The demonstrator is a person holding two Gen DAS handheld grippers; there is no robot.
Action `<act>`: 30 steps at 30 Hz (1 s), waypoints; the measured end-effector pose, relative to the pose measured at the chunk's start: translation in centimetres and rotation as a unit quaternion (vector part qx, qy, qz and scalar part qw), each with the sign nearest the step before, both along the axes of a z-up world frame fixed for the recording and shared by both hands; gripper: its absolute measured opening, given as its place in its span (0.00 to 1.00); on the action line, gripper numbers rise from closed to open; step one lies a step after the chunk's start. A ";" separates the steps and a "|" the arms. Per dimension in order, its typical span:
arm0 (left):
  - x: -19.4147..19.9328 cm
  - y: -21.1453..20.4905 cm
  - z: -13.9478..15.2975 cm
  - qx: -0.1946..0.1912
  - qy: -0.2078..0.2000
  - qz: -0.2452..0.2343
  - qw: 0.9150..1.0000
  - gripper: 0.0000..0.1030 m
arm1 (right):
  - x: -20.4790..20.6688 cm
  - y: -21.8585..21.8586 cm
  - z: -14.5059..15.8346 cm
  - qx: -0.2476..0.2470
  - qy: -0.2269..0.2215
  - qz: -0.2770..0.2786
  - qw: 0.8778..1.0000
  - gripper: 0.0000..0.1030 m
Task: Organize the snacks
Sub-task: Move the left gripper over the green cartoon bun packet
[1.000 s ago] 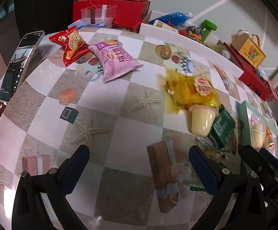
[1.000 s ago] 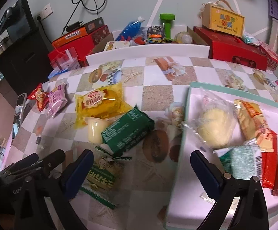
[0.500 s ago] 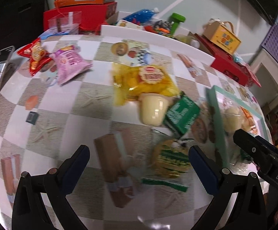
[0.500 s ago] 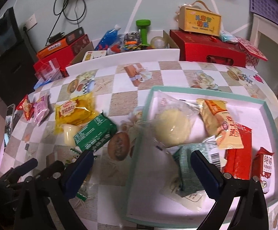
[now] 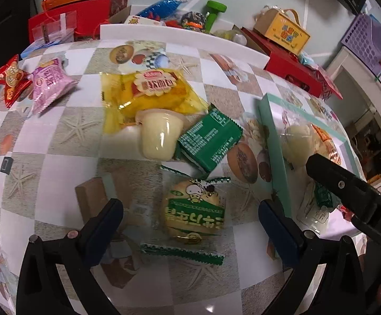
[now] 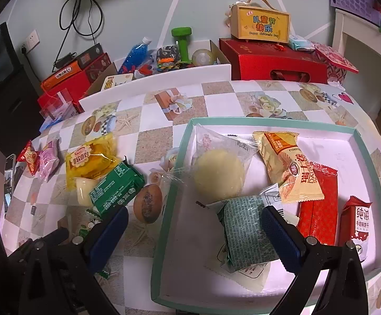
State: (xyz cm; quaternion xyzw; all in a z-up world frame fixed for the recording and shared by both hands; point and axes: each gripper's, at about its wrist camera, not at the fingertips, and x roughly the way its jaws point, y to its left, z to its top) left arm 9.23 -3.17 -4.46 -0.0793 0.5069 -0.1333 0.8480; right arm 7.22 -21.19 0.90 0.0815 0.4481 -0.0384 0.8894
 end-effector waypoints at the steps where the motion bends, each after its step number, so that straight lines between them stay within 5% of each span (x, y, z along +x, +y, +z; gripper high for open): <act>1: 0.0 -0.2 -0.2 0.003 0.003 -0.001 1.000 1.00 | 0.0 0.0 0.0 0.000 0.001 0.000 1.000 0.99; 6: 0.3 -0.8 -0.7 0.039 0.005 0.001 0.999 1.00 | 0.0 0.0 -0.1 -0.001 0.001 -0.001 1.000 0.99; 14: 0.4 2.2 -0.7 0.030 0.004 0.043 0.999 0.98 | 0.1 0.0 -0.1 -0.002 0.001 0.000 1.000 0.99; 30: 0.5 6.0 -0.1 0.001 -0.002 0.085 0.996 0.71 | 0.6 1.6 -0.1 0.004 -0.007 0.022 1.000 0.99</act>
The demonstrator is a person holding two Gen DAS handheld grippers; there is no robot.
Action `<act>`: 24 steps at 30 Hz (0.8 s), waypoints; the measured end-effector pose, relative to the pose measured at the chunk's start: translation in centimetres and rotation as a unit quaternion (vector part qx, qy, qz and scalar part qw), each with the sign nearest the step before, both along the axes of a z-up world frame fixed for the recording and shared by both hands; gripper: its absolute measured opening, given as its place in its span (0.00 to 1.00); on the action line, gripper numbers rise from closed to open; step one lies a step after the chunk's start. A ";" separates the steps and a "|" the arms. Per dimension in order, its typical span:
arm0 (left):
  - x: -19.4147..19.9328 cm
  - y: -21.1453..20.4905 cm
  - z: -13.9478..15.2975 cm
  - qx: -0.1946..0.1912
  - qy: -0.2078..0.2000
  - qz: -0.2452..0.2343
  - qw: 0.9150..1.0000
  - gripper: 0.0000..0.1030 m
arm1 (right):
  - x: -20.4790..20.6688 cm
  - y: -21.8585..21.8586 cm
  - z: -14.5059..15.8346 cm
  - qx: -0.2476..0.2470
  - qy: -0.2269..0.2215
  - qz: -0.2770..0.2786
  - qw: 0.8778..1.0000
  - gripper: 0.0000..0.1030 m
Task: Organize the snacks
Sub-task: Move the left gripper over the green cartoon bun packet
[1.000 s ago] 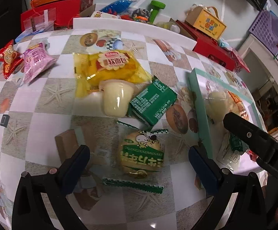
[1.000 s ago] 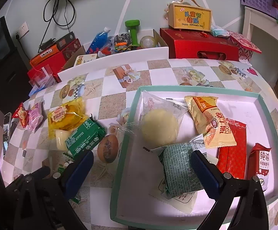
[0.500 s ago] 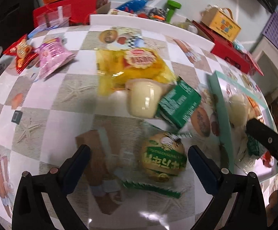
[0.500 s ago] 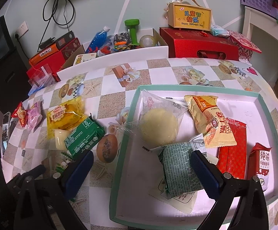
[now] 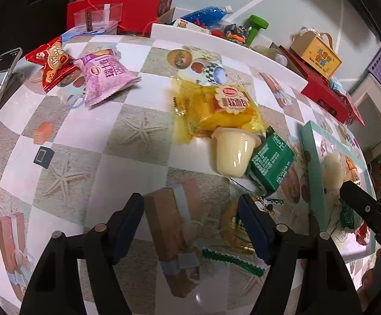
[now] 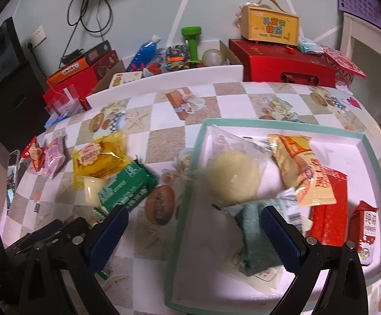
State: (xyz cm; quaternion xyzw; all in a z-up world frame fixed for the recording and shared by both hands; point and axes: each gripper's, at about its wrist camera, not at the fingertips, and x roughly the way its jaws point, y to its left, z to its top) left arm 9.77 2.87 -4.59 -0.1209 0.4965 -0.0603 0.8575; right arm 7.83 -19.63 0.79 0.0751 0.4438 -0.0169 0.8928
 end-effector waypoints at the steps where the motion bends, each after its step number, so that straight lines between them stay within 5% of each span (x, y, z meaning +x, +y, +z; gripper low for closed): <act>1: 0.1 0.2 0.0 -0.001 0.000 0.002 1.000 0.70 | 0.1 0.4 0.0 0.001 -0.004 0.007 1.000 0.99; 12: 0.5 1.9 0.0 -0.021 0.001 0.016 1.000 0.69 | 1.4 4.8 -0.8 -0.017 -0.007 0.075 0.997 0.85; 24: -0.2 -1.0 1.1 -0.047 -0.005 -0.053 0.997 0.70 | 0.6 1.7 -0.1 -0.013 -0.010 0.020 1.000 0.85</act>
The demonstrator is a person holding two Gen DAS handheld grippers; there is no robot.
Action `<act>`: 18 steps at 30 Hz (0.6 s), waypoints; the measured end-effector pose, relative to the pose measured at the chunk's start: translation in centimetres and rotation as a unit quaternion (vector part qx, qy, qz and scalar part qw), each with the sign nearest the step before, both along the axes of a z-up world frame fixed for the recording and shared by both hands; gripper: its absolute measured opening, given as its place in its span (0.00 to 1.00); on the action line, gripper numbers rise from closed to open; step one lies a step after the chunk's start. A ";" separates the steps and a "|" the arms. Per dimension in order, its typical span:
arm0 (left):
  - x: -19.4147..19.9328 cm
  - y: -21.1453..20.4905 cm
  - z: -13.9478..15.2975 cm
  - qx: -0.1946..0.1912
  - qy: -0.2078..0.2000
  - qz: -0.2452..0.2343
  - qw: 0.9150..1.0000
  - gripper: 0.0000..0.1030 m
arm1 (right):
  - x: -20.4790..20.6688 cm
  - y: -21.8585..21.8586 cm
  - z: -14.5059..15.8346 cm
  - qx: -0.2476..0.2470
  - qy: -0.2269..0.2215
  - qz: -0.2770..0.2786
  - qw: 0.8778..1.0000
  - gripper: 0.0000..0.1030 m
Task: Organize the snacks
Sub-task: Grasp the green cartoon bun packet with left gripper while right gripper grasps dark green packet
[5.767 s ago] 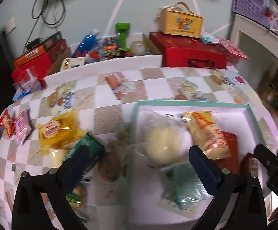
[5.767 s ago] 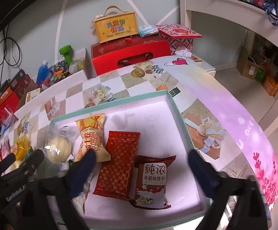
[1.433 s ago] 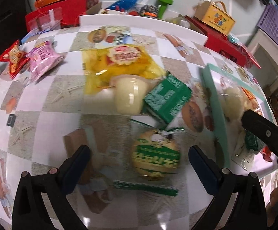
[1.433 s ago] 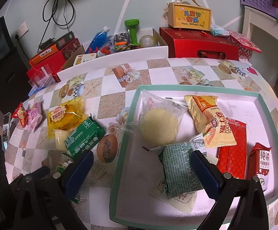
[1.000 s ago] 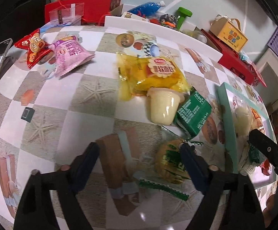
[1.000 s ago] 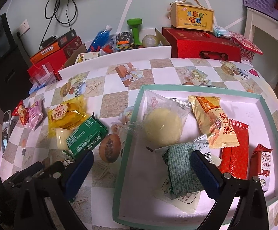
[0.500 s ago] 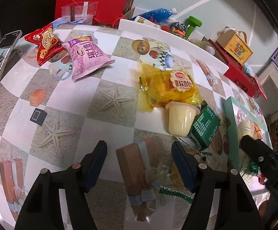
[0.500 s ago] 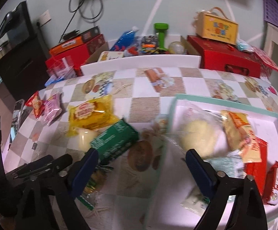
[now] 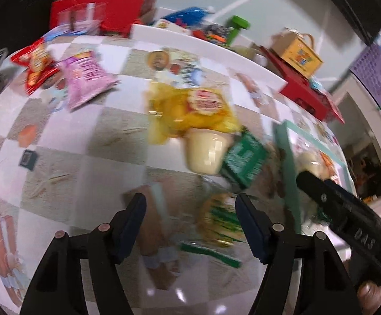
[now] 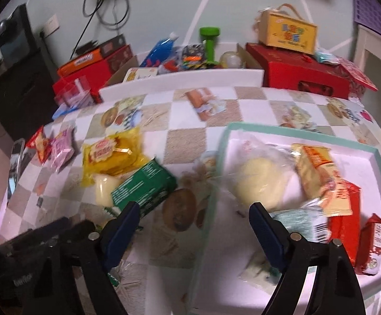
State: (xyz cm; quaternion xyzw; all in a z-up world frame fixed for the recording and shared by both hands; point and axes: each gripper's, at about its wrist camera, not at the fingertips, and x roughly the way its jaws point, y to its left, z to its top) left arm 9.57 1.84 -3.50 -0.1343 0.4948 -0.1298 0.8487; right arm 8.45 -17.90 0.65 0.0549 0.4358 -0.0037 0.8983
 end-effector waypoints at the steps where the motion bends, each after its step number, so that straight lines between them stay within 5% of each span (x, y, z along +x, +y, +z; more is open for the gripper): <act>1: 0.0 -0.6 0.1 0.001 -0.001 -0.011 1.000 0.70 | -0.1 -0.4 0.2 0.000 -0.003 -0.004 1.000 0.85; 9: -0.2 -4.5 -0.5 0.031 0.012 -0.075 0.997 0.73 | -0.6 -3.9 0.6 0.015 -0.002 -0.051 0.999 0.85; 18: -0.8 -7.1 -1.3 0.120 0.006 -0.113 0.986 0.82 | -0.5 -3.6 0.4 0.013 0.000 -0.046 0.999 0.85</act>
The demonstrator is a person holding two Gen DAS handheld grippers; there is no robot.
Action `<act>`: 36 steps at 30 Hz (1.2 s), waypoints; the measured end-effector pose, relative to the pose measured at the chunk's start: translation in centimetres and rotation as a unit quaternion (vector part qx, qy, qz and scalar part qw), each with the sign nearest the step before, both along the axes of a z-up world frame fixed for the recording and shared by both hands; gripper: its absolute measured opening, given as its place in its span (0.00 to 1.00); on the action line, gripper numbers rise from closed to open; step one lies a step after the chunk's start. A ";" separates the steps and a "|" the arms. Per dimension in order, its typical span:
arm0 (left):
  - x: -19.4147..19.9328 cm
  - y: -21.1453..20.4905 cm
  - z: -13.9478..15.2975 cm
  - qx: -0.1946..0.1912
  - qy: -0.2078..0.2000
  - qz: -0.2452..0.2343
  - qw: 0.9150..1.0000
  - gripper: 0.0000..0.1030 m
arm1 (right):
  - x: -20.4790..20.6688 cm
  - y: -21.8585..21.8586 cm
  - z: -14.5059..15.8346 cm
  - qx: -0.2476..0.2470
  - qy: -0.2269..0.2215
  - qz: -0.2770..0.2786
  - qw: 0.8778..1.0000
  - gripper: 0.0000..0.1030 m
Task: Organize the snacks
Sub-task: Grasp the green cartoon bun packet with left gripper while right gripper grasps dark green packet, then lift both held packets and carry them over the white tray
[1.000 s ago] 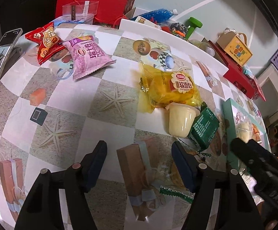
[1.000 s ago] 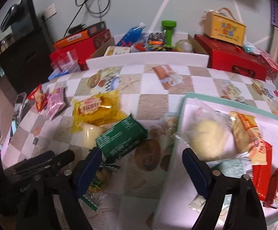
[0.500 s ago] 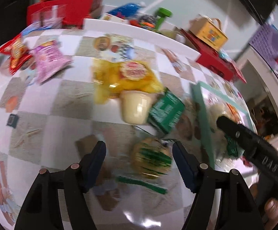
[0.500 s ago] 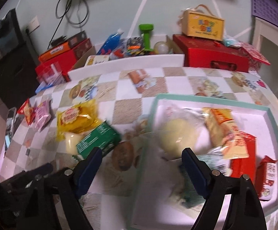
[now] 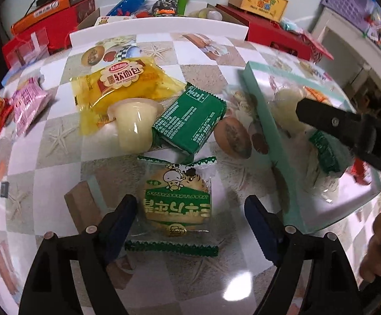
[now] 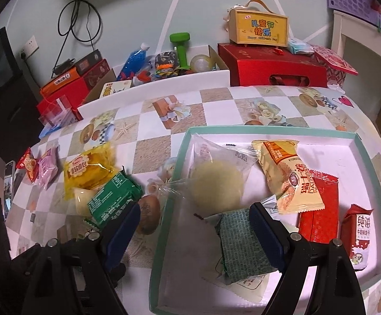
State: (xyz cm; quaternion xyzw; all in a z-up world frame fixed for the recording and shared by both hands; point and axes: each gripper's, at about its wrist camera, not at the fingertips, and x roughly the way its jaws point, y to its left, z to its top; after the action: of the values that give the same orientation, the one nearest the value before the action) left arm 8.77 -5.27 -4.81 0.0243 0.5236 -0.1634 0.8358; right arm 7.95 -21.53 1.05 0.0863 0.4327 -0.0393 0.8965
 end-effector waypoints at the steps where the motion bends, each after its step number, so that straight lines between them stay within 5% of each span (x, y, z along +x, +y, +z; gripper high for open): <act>1: 0.0 0.0 -0.1 0.016 -0.005 0.002 1.000 0.82 | 0.0 0.0 0.0 0.000 0.000 0.001 1.000 0.85; 4: 0.5 1.3 -0.2 0.055 -0.012 0.033 0.998 0.79 | 0.0 0.2 -0.1 -0.001 0.001 0.002 1.000 0.85; 9: 0.9 5.3 0.2 0.009 -0.015 0.088 0.996 0.66 | 0.5 1.4 -0.4 0.005 0.002 0.020 1.000 0.85; 14: 1.3 7.9 0.2 -0.014 -0.019 0.128 0.992 0.65 | 0.9 3.9 -0.4 -0.011 -0.001 0.060 0.998 0.85; 25: 1.9 11.0 0.2 -0.049 -0.021 0.170 0.984 0.64 | 4.3 10.2 -2.3 -0.055 0.023 0.151 0.987 0.81; 36: 1.9 12.3 0.1 -0.045 -0.020 0.189 0.981 0.64 | 7.6 10.2 -5.4 -0.084 0.077 0.192 0.975 0.82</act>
State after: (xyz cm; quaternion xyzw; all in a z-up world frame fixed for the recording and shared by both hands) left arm 10.68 7.02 -4.71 -0.1092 0.4937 -0.0259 0.8624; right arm 15.51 -11.33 -4.40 -0.0771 0.5041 0.0911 0.8554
